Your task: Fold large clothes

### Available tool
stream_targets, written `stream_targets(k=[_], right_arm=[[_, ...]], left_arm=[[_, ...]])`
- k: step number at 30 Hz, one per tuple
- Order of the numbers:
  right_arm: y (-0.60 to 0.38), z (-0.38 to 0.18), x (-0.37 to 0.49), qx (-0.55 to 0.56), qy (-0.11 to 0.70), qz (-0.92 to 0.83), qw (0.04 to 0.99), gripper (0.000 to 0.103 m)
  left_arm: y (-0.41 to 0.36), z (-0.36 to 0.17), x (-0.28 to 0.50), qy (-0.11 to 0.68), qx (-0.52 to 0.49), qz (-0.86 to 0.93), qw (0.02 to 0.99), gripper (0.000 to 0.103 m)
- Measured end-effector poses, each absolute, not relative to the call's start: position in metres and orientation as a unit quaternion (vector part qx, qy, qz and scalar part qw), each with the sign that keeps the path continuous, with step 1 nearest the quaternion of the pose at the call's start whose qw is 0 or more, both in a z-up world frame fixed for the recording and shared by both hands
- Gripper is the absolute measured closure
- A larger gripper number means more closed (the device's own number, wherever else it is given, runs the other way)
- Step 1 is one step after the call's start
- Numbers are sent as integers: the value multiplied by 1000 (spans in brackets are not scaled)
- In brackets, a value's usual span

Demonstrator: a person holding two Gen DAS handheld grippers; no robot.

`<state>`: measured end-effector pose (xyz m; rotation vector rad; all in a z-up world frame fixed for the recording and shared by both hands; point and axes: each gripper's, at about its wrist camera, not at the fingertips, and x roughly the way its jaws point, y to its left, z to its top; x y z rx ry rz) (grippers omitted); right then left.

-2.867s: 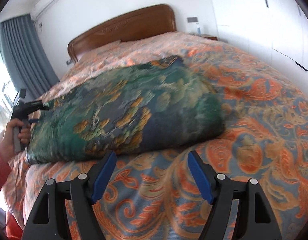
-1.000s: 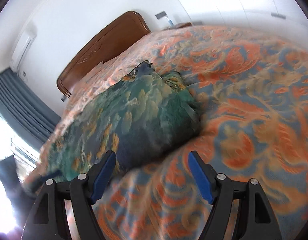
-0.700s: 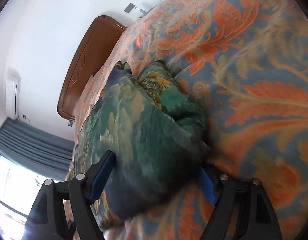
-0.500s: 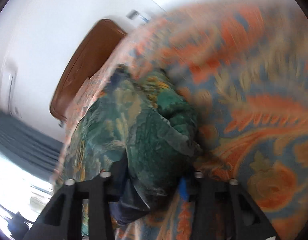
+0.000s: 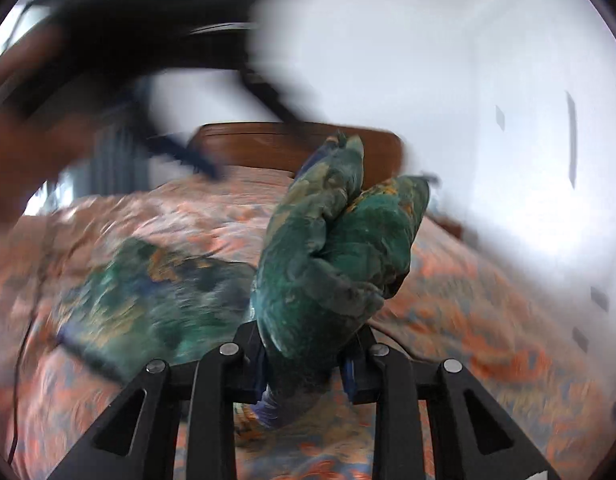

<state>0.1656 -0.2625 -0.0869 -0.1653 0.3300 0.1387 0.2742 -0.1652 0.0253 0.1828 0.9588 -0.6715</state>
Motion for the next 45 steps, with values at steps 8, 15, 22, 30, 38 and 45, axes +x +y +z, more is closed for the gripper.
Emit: stream_targets(k=[8, 15, 22, 30, 38, 45], right_arm=[[-180, -108, 137, -253, 131, 109, 952, 75], [-173, -116, 140, -253, 149, 114, 949, 68], [-222, -74, 96, -83, 157, 187, 966, 30], [-259, -89, 93, -15, 213, 153, 965, 30], [-242, -91, 109, -12, 246, 163, 955, 30], [-188, -76, 188, -22, 302, 248, 920, 58]], left_arm=[[-157, -19, 271, 491, 152, -217, 830, 29], [-131, -25, 276, 495, 119, -220, 832, 73], [-48, -4, 288, 481, 63, -186, 854, 74], [64, -49, 307, 501, -15, -112, 858, 74], [140, -100, 311, 510, -93, -80, 851, 74], [153, -124, 312, 517, -115, -83, 844, 70]])
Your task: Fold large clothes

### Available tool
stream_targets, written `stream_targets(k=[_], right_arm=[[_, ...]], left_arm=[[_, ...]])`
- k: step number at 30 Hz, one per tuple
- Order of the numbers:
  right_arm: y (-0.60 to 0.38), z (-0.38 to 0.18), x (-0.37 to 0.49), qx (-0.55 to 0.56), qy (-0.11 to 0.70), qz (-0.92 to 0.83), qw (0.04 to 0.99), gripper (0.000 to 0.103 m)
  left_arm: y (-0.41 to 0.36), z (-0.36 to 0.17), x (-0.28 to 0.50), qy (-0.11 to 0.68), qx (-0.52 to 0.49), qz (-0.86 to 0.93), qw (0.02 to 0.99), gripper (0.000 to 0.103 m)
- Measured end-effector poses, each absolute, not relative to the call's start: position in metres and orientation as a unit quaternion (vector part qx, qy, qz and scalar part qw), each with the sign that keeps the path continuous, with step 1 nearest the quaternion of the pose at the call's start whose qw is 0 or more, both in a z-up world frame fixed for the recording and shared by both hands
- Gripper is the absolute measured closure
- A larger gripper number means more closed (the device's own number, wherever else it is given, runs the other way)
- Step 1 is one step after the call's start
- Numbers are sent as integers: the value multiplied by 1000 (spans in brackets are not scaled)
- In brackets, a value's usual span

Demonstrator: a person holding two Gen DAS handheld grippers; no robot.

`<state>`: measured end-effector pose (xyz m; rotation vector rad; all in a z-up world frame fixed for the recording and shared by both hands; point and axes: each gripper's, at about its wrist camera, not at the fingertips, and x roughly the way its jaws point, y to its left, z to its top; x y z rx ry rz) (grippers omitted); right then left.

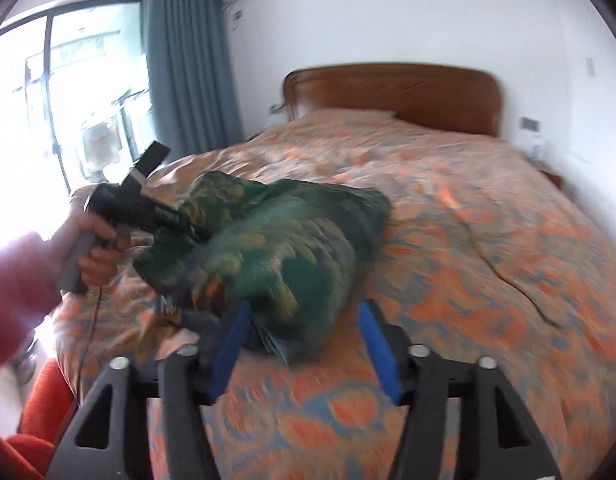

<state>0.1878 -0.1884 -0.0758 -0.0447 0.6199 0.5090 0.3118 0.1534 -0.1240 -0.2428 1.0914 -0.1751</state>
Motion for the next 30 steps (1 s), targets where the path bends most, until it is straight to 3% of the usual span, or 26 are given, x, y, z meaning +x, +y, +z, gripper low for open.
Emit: stream_targets(k=[3, 7, 14, 30], right_arm=[[-162, -69, 230, -26, 318, 264, 910, 68], [-126, -89, 281, -19, 362, 307, 880, 68], [-109, -177, 315, -25, 458, 272, 846, 69], [-85, -192, 310, -52, 459, 234, 856, 70]], left_arm=[[161, -127, 310, 516, -129, -90, 842, 69], [166, -138, 308, 520, -138, -87, 839, 68], [168, -165, 309, 522, -156, -105, 832, 61], [175, -177, 310, 516, -164, -108, 834, 57]])
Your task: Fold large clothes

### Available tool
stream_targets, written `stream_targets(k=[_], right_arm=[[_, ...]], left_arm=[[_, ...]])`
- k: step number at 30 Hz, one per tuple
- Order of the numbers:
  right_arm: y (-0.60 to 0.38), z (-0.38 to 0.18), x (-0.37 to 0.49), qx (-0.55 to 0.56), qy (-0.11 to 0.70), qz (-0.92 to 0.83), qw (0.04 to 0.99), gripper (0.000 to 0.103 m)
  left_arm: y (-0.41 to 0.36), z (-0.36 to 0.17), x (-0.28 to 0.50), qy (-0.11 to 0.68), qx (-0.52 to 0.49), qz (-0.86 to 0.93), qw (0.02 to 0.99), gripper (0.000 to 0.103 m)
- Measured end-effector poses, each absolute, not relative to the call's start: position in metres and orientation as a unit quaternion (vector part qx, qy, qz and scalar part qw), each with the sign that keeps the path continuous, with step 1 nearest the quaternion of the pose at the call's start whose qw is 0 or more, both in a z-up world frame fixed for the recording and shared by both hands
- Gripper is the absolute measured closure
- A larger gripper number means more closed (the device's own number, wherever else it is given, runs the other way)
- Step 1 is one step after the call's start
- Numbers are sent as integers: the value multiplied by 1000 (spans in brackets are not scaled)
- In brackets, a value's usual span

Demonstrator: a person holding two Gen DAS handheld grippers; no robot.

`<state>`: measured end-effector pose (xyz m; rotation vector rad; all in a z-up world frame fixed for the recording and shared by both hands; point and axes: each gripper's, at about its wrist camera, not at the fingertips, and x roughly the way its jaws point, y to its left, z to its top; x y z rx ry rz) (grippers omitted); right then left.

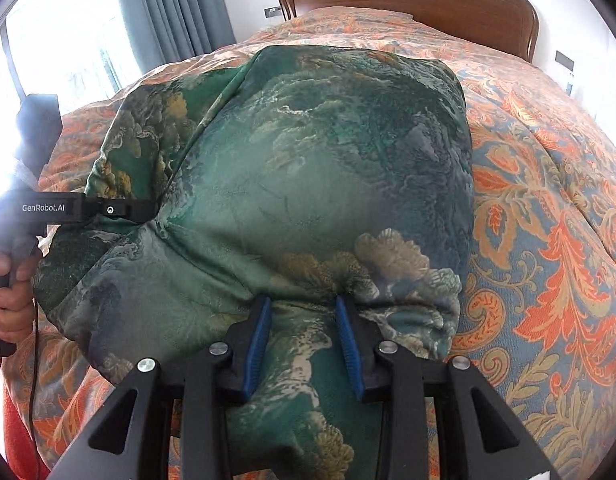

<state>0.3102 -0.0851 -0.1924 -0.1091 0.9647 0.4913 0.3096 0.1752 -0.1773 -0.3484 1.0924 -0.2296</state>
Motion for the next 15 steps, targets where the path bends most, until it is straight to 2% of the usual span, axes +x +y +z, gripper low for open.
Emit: stream_targets(k=[9, 11, 15], right_arm=[[-75, -168, 305, -69, 471, 222, 851, 69], [-71, -147, 311, -68, 477, 225, 847, 68], [-65, -97, 338, -60, 434, 204, 876, 68]], left_arm=[[173, -173, 316, 521, -161, -110, 831, 56], [172, -171, 315, 520, -162, -110, 831, 56], [173, -170, 316, 519, -163, -111, 832, 56]])
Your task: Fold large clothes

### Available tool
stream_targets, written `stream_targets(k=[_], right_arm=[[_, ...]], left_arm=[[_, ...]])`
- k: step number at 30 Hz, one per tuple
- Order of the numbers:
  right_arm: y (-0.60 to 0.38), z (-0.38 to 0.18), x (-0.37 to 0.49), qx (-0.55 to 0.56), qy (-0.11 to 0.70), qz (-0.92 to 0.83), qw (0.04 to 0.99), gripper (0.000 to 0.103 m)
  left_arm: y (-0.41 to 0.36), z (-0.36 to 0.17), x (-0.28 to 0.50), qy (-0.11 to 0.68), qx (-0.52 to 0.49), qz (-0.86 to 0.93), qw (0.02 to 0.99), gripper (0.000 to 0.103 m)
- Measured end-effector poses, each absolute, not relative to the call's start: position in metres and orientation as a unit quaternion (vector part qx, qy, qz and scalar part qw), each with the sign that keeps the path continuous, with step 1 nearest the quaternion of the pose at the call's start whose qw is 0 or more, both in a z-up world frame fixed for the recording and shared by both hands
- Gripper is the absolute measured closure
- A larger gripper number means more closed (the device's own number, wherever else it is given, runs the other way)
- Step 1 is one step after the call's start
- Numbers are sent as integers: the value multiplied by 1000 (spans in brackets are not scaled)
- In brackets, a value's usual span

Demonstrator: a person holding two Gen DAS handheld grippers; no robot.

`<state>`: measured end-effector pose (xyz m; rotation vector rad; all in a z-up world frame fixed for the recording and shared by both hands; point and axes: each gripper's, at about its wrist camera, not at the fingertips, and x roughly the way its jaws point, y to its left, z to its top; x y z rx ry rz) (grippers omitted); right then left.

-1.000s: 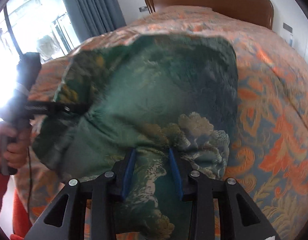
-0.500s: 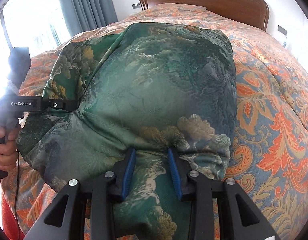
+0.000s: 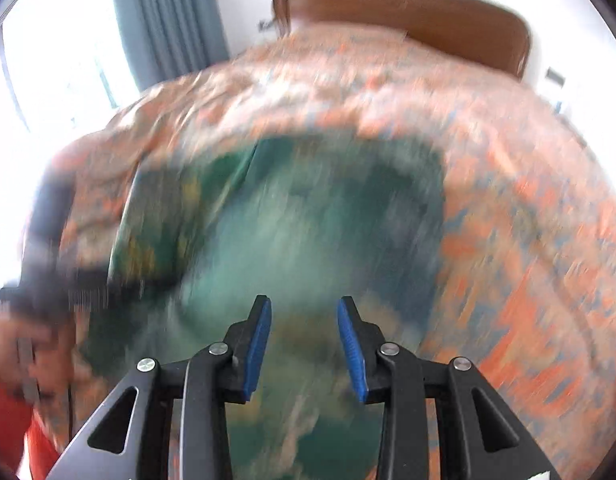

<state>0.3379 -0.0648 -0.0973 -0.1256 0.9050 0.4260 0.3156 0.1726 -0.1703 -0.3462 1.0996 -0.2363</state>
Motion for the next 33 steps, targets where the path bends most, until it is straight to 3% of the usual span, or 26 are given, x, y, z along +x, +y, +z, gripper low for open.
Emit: stream_targets(k=[3, 7, 13, 18, 23, 33], right_arm=[[-62, -89, 380, -33, 436, 178, 881, 68], [-59, -135, 432, 33, 505, 150, 849, 68], [-56, -169, 439, 6, 506, 136, 852, 68], [-66, -129, 387, -9, 446, 167, 879, 68], [-57, -99, 268, -74, 386, 236, 888, 68], [-36, -179, 249, -166, 419, 177, 875, 68]], left_arm=[[174, -171, 315, 519, -164, -110, 831, 56], [174, -173, 316, 522, -165, -108, 830, 56], [161, -170, 317, 524, -134, -95, 836, 54], [160, -170, 316, 523, -132, -91, 837, 54], [164, -170, 320, 526, -138, -95, 834, 53], [162, -171, 320, 528, -127, -81, 836, 52]])
